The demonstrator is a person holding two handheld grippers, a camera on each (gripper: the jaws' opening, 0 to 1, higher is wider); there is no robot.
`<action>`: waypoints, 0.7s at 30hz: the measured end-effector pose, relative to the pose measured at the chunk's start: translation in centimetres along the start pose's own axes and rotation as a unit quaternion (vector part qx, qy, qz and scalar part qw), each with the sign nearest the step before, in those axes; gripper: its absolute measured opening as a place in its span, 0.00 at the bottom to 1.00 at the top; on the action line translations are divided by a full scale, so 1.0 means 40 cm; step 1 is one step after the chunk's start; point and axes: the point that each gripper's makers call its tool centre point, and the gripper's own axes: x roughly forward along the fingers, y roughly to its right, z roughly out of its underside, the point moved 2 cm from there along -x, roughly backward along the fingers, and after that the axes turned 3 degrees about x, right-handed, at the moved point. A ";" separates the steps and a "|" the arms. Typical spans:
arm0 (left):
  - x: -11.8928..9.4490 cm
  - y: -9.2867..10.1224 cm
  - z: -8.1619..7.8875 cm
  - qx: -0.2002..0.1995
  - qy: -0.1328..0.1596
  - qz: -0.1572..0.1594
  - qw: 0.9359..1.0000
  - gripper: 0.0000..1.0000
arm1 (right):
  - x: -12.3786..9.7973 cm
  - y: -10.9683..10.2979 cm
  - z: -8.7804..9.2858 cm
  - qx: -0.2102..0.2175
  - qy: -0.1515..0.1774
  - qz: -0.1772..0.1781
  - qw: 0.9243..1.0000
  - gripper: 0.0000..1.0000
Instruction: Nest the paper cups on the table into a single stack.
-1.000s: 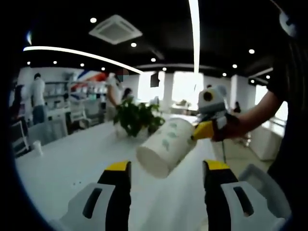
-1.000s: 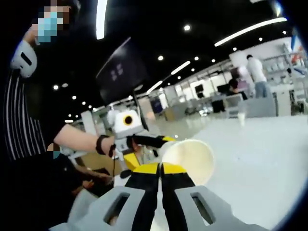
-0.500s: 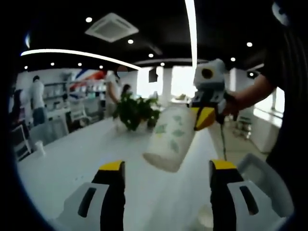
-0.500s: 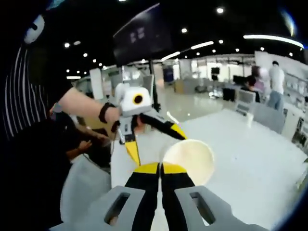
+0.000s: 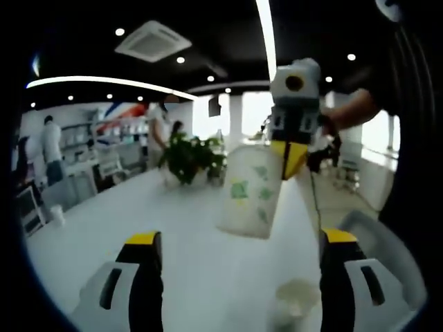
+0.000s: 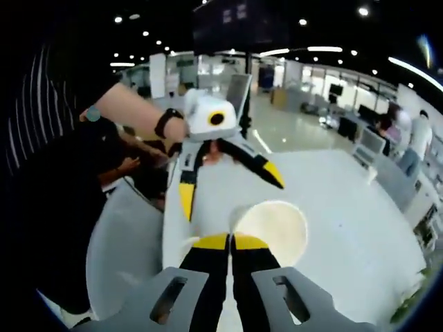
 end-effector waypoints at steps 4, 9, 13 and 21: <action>-0.005 0.000 0.007 0.002 0.001 -0.005 1.000 0.98 | 0.011 -0.017 0.004 -0.011 -0.017 -0.009 1.000 0.00; -0.008 0.009 0.018 0.000 -0.005 -0.007 1.000 0.99 | 0.019 -0.044 0.003 -0.023 -0.034 -0.022 0.999 0.00; -0.018 0.016 0.028 0.003 -0.010 -0.005 1.000 0.99 | 0.037 -0.072 0.014 -0.040 -0.058 -0.037 0.997 0.00; -0.032 0.023 0.031 0.006 -0.013 -0.006 1.000 0.99 | 0.074 -0.120 0.031 -0.069 -0.092 -0.058 0.992 0.00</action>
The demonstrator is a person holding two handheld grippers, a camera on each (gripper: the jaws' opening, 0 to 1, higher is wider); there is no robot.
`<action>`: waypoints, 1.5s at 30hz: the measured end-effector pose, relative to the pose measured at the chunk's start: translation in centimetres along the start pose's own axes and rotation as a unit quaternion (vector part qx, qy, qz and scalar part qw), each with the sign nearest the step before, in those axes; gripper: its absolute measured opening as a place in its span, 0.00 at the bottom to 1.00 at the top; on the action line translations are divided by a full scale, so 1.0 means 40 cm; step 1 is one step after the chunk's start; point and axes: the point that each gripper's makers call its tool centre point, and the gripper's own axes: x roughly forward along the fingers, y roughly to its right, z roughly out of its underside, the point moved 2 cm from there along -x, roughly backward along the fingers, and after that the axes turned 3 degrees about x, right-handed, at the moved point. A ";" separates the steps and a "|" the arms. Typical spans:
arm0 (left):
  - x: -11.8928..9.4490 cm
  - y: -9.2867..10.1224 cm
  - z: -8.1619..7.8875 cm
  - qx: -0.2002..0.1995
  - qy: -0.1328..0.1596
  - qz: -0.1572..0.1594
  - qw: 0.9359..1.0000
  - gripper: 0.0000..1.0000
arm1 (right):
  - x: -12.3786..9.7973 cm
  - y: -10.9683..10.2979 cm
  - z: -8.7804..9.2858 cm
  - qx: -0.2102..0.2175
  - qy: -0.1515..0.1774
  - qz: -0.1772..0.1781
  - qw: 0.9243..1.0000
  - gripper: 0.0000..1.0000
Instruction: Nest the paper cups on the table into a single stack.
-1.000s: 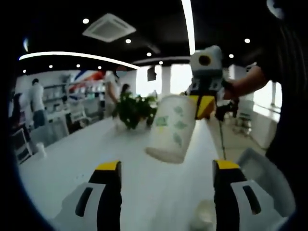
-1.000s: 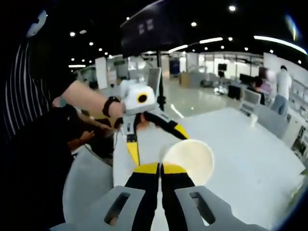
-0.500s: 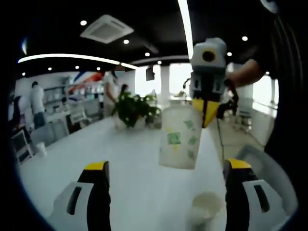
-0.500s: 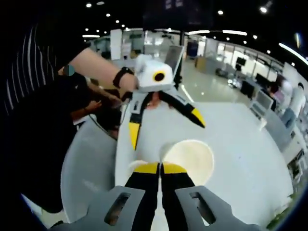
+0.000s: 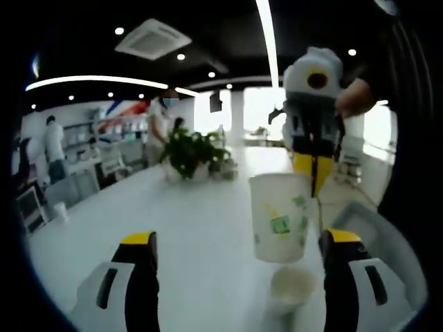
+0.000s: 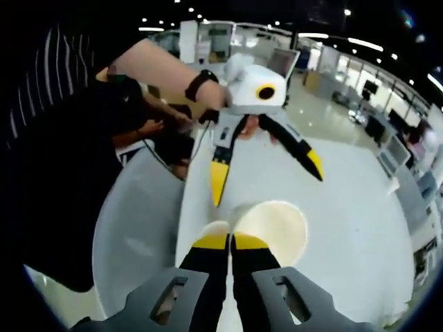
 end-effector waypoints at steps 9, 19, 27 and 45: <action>-0.005 0.012 0.014 0.001 -0.010 0.010 1.000 0.99 | 0.019 -0.010 0.018 -0.004 -0.023 -0.013 1.000 0.00; -0.021 0.033 0.033 0.003 -0.017 0.021 1.000 0.98 | 0.065 -0.038 0.040 -0.028 -0.064 -0.035 0.997 0.00; -0.029 0.032 0.046 0.000 -0.021 0.022 1.000 0.97 | 0.105 -0.052 0.055 -0.058 -0.098 -0.051 0.992 0.00; -0.042 0.060 0.100 -0.009 -0.041 0.031 0.999 0.96 | 0.174 -0.079 0.100 -0.111 -0.154 -0.083 0.978 0.00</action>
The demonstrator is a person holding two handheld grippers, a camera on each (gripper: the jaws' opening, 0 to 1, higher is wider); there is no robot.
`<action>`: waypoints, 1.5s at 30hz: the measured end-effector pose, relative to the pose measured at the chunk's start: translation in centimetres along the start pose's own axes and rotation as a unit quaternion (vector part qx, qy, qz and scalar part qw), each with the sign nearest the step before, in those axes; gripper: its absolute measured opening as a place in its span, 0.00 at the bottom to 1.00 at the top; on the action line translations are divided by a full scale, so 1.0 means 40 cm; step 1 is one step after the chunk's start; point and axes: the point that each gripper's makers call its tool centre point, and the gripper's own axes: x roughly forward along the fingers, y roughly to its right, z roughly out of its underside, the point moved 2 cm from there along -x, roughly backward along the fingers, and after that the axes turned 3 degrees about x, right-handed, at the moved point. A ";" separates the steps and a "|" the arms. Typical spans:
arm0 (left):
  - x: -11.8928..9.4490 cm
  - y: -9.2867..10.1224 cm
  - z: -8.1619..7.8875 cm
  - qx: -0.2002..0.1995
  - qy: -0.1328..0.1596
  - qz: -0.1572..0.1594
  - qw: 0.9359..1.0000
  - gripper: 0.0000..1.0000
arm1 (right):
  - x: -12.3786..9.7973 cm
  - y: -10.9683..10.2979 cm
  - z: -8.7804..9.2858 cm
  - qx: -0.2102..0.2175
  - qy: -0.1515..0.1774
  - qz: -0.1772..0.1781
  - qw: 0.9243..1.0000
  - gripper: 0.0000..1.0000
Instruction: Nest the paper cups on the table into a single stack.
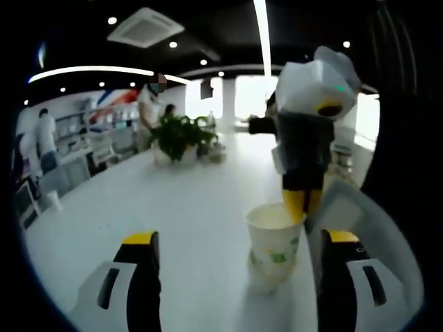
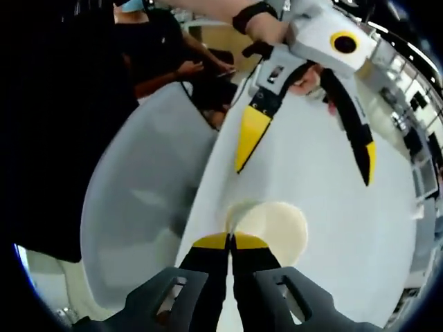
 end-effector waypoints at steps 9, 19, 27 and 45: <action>-0.003 0.017 0.024 -0.006 -0.007 0.002 1.000 0.95 | 0.032 -0.003 0.006 -0.022 -0.019 -0.005 1.000 0.00; -0.010 0.024 0.033 -0.012 -0.008 0.000 1.000 0.94 | 0.055 -0.005 0.017 -0.039 -0.029 -0.010 0.999 0.00; -0.015 0.020 0.033 -0.021 -0.006 -0.005 1.000 0.94 | 0.065 -0.006 0.017 -0.055 -0.024 -0.017 0.998 0.00; -0.012 0.007 0.022 -0.029 0.004 -0.014 0.999 0.94 | 0.024 0.007 0.008 0.028 0.045 0.002 0.999 0.10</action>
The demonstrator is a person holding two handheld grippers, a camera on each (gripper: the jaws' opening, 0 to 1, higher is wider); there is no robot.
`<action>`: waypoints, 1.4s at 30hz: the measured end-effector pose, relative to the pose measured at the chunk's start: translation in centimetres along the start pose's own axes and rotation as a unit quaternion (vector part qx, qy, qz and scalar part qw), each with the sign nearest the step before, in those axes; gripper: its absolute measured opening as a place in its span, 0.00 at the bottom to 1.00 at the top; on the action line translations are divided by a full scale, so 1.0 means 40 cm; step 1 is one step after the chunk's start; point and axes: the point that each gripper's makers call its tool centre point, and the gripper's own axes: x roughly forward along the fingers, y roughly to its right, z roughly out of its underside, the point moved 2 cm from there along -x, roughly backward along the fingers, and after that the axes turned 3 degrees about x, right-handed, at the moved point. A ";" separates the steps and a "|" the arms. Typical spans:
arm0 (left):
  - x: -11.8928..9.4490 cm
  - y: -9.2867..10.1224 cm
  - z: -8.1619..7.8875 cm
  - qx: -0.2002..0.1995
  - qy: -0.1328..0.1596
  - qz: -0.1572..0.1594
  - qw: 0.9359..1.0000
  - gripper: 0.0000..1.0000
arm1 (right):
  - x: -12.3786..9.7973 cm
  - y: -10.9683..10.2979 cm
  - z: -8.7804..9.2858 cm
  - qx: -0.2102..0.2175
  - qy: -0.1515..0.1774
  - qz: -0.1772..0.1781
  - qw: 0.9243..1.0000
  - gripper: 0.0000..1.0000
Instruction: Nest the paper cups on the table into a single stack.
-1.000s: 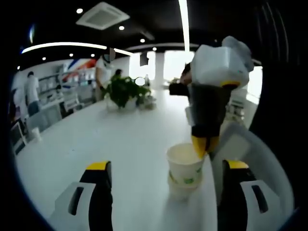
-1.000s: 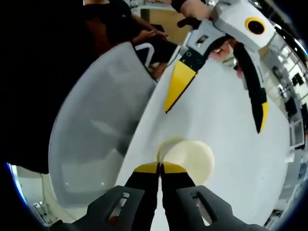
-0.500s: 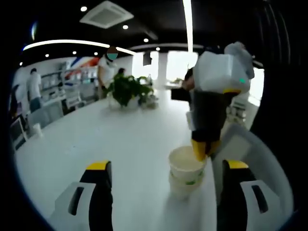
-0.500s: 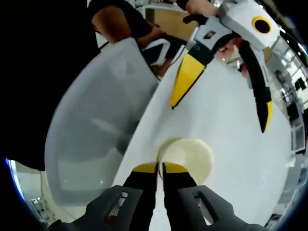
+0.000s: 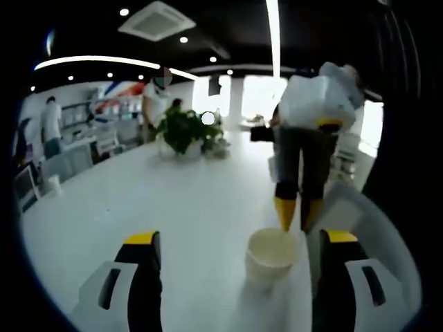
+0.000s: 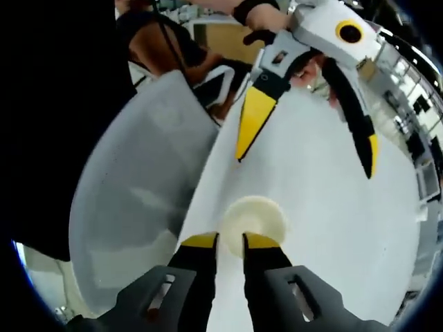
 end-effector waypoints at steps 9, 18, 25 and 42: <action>-0.013 -0.020 -0.018 -0.013 0.018 -0.026 0.999 0.94 | -0.084 0.054 0.002 0.111 0.111 0.079 0.984 0.17; -0.023 -0.029 -0.042 -0.017 0.028 -0.049 0.998 0.93 | -0.163 0.095 0.053 0.192 0.180 0.175 0.949 0.22; -0.032 -0.032 -0.053 -0.022 0.034 -0.065 0.997 0.92 | -0.194 0.103 0.106 0.237 0.204 0.213 0.926 0.28; -0.075 -0.040 -0.040 -0.045 0.049 -0.116 0.991 0.91 | -0.244 0.128 0.168 0.289 0.242 0.273 0.885 0.44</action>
